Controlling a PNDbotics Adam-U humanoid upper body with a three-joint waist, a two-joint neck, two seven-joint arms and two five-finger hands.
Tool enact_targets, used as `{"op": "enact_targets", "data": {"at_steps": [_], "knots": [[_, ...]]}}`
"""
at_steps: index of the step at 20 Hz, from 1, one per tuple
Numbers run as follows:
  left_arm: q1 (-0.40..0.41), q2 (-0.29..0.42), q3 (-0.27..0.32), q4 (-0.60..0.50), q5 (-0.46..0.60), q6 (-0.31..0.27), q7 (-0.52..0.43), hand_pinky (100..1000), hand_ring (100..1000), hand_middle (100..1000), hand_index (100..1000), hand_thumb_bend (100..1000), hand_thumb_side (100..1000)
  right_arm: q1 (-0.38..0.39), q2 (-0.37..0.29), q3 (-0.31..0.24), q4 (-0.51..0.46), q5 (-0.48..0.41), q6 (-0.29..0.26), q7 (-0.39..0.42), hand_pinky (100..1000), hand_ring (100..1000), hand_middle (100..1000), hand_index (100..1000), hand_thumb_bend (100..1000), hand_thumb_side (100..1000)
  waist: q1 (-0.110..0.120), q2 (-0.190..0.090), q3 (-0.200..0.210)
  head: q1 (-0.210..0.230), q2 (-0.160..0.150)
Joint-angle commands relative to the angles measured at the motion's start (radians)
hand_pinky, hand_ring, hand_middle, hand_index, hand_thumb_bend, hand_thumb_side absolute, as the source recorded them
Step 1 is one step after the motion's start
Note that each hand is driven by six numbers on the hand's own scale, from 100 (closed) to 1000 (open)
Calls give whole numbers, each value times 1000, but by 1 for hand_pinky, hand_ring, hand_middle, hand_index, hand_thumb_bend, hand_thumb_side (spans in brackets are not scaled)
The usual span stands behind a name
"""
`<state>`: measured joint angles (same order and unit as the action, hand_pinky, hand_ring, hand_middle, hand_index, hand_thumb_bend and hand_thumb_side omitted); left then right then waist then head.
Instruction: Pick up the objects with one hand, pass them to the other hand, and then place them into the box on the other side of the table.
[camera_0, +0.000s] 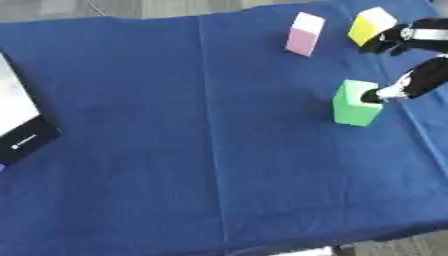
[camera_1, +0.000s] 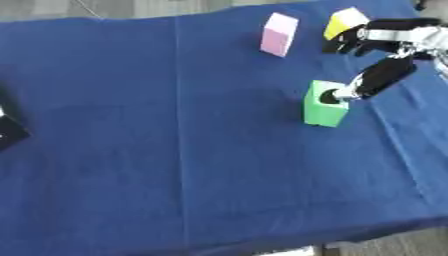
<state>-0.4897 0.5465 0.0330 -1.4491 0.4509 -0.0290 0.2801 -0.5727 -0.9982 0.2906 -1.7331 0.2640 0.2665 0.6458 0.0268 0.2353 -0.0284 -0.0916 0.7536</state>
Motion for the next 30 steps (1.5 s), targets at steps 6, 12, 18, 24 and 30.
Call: {"op": "enact_targets", "data": {"at_steps": [6,12,18,24,30], "knots": [[-2,27,4,-18,4,-1,-2,773,723,759,892,617,645,-32,9,16,62,83,-37,19,914,929,887,896,553,329,-7,-3,3,-10,1],[1,25,4,-17,5,-1,-2,773,723,760,891,616,646,-47,33,28,111,137,-58,30,915,928,889,898,558,327,-6,-1,4,-14,1],[2,24,4,-18,5,-1,-2,774,724,761,891,614,647,-52,48,39,162,185,-75,36,917,929,893,899,560,325,-5,2,6,-20,3],[3,21,3,-18,5,0,-3,775,725,761,891,613,648,-59,60,46,208,207,-93,46,918,927,894,899,558,322,-3,5,8,-26,4],[1,20,2,-19,5,0,-4,775,725,762,891,611,649,-66,77,55,247,231,-106,54,918,922,894,899,557,324,0,8,11,-31,3]]}}
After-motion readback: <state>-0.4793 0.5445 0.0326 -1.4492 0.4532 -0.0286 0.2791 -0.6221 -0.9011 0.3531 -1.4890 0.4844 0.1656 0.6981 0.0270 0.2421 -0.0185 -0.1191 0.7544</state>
